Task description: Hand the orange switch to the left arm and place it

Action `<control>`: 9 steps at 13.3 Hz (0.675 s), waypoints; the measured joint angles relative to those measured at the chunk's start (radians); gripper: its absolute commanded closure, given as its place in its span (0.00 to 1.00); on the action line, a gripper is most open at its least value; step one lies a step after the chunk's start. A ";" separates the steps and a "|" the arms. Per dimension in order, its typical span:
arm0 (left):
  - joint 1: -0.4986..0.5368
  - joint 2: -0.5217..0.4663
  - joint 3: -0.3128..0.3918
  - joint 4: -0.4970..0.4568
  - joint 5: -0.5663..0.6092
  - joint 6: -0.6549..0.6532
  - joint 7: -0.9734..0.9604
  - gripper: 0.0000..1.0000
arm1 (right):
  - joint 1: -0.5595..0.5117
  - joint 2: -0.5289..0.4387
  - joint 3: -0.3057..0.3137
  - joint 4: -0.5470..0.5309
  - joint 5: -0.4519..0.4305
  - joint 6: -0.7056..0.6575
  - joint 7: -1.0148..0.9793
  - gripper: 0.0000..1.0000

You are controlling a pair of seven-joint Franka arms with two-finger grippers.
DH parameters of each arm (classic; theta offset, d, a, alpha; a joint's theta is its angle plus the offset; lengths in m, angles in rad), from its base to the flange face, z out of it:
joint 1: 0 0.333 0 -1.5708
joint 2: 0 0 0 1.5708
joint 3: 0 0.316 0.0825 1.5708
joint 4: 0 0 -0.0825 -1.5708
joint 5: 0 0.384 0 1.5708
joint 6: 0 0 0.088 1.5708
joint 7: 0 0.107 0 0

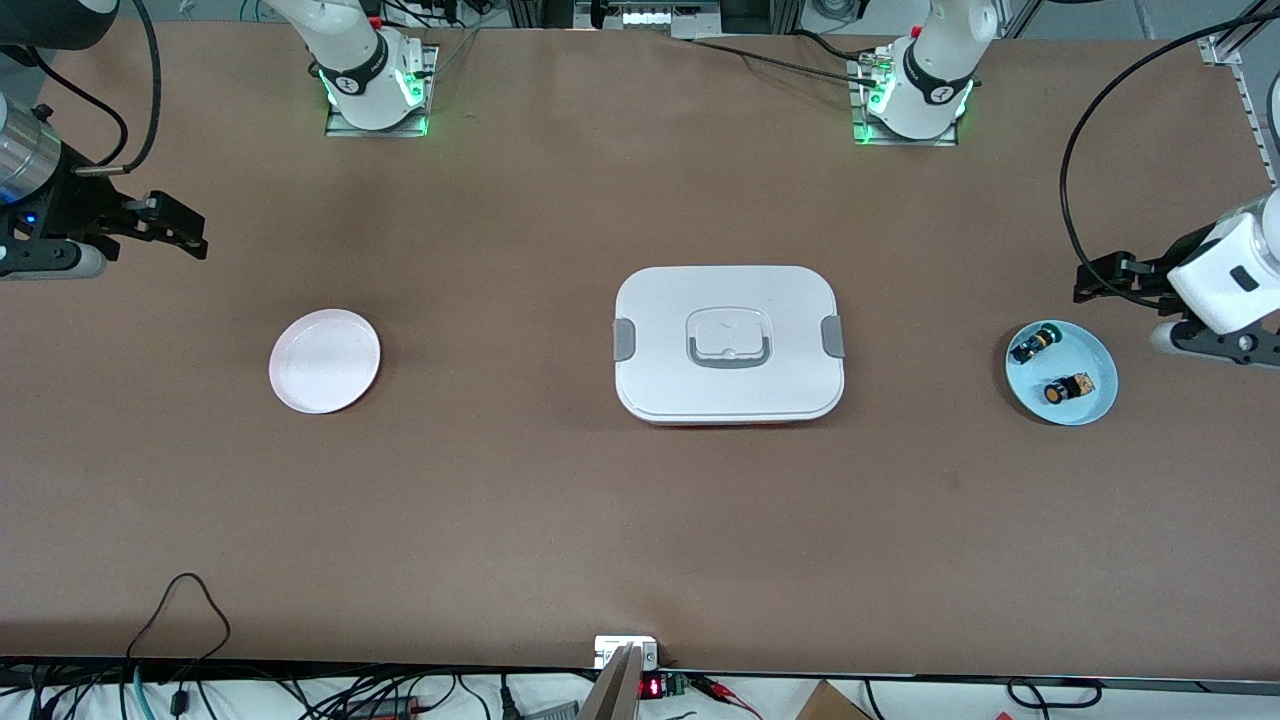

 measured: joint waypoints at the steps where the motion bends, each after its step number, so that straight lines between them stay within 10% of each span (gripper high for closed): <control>1: -0.040 -0.030 0.043 -0.046 0.000 0.070 -0.008 0.00 | 0.000 0.000 0.000 0.000 0.000 -0.001 0.000 0.00; 9: -0.121 -0.172 0.105 -0.228 -0.013 0.185 -0.071 0.00 | 0.000 0.002 0.000 0.001 0.000 -0.002 0.000 0.00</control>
